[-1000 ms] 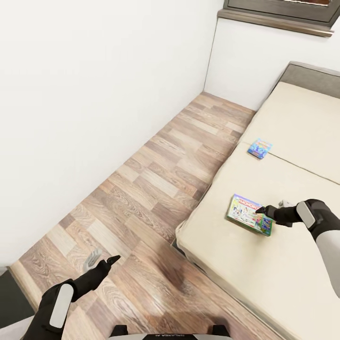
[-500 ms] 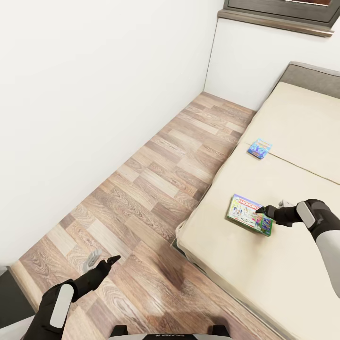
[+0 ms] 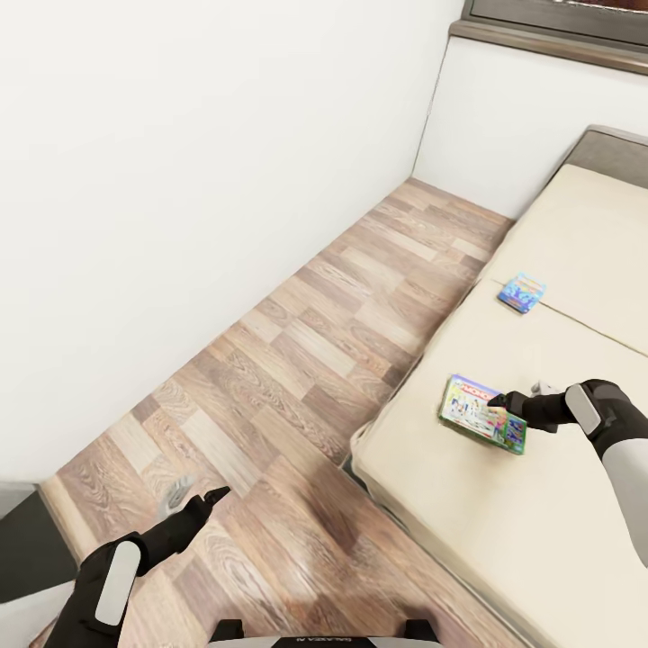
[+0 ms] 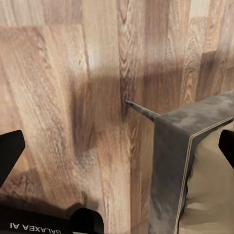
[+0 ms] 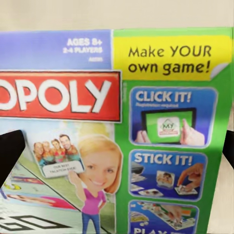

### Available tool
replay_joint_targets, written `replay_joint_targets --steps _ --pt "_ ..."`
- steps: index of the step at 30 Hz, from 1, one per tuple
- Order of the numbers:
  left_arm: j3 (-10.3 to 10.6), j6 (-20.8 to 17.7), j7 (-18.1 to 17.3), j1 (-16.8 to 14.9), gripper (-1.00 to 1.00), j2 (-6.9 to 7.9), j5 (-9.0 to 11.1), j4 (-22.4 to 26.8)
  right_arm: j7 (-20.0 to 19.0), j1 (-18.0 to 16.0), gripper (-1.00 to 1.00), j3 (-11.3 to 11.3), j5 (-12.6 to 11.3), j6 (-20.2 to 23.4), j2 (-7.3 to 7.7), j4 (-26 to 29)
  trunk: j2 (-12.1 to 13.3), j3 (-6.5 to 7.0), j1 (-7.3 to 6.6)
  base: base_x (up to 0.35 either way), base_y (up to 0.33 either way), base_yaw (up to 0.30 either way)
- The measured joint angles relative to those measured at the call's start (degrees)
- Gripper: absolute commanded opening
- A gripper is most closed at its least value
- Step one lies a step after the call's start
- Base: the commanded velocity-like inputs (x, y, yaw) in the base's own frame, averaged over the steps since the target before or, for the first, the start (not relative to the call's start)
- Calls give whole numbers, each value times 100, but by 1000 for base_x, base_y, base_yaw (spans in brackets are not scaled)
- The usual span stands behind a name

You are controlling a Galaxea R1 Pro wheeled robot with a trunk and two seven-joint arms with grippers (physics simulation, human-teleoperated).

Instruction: Put all the toys in the child's room - the three board games (two on the bed and one on the table), the two jigsaw puzzles on the table, and the tennis ball on the table - inside the toy box on the table in the child's room.

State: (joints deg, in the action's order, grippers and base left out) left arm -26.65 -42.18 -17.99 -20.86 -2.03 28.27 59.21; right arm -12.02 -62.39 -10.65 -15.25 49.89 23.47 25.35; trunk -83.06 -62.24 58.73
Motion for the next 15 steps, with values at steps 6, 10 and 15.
replay_joint_targets --steps 6,10,15 --pt "0 0 -1 0 100 0 0 0 0 0 100 0 2 3 0 6 0 0 0 0 0 264" --pt "0 9 -2 0 100 0 0 0 -31 1 100 0 -7 10 0 19 0 0 0 0 0 269" --pt "0 44 -2 -1 100 -1 -1 -1 -250 8 100 -1 -3 11 14 30 0 0 0 0 0 178"
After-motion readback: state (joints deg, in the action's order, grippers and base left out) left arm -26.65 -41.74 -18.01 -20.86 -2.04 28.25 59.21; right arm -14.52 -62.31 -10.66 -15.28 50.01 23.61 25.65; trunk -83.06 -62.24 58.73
